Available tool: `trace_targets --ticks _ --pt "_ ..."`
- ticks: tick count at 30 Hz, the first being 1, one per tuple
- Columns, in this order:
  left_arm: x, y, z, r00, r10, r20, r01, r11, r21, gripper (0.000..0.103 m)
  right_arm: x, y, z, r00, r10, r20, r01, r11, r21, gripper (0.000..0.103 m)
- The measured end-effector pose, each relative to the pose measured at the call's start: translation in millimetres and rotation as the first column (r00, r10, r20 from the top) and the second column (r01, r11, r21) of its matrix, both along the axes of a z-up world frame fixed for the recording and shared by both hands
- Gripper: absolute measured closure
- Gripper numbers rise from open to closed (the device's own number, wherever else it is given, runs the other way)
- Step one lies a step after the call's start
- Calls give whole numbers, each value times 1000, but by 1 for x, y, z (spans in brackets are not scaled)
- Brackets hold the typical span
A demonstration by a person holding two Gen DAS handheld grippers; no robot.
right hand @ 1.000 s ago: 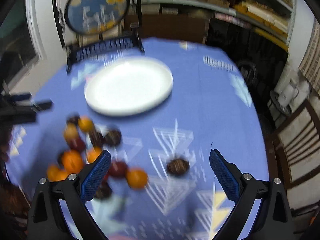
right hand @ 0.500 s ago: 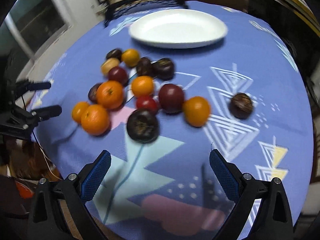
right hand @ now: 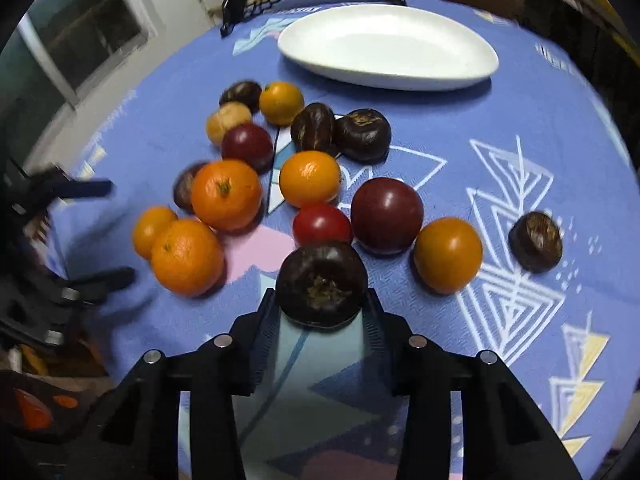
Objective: Organize fruits
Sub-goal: 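Grasp a dark water chestnut with the right tool while the left tool grasps a kumquat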
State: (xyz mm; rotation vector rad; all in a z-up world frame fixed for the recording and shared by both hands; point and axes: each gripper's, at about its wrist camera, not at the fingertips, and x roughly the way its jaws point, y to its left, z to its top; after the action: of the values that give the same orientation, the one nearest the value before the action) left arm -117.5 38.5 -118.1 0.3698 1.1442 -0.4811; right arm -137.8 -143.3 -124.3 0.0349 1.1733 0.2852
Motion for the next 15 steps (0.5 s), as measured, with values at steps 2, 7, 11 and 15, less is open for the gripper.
trace_targets --ticks 2,7,11,15 --pt "5 -6 -2 1000 2 -1 -2 1000 -19 4 -2 -7 1 1000 -30 -9 30 999 22 59" --pt "8 -7 -1 999 -32 14 33 996 -83 7 -9 -22 2 997 -69 -40 70 996 49 59" --pt "8 4 -4 998 -68 -8 66 989 -129 25 -14 -26 2 995 -85 -44 87 995 56 59" --pt "11 13 -10 998 -46 -38 41 992 -119 29 -15 -28 3 995 -87 -42 89 994 62 59"
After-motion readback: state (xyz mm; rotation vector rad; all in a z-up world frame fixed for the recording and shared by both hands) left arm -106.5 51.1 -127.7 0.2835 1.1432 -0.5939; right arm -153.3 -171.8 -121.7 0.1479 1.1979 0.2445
